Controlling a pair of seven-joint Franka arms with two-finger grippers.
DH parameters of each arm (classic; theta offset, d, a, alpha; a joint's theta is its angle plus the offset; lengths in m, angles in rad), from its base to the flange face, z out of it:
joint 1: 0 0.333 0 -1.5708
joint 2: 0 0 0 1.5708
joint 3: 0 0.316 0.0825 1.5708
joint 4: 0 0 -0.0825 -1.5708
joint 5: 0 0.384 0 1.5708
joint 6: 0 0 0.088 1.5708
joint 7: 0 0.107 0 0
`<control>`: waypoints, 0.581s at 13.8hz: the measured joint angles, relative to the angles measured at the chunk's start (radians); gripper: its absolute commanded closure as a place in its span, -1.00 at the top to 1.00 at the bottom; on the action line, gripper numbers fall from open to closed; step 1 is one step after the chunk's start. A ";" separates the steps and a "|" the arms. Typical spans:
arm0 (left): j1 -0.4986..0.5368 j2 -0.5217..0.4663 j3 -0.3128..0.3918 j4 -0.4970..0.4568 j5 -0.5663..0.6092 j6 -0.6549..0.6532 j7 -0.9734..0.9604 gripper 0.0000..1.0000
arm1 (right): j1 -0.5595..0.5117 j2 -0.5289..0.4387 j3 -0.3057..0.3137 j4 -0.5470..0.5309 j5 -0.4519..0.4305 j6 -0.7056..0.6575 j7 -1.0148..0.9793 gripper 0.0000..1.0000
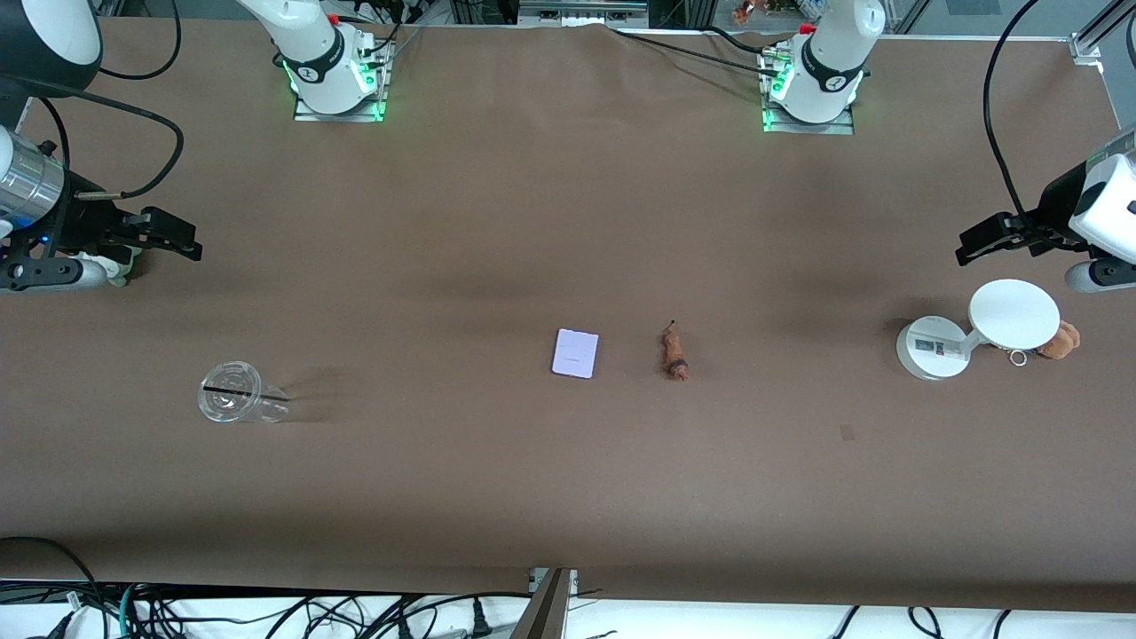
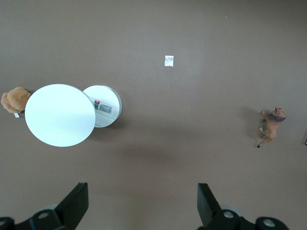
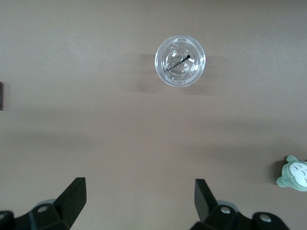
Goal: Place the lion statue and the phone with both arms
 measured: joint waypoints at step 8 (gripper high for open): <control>-0.004 0.001 -0.002 0.000 0.000 0.000 -0.001 1.00 | 0.000 0.002 0.000 -0.004 0.000 0.003 -0.009 0.99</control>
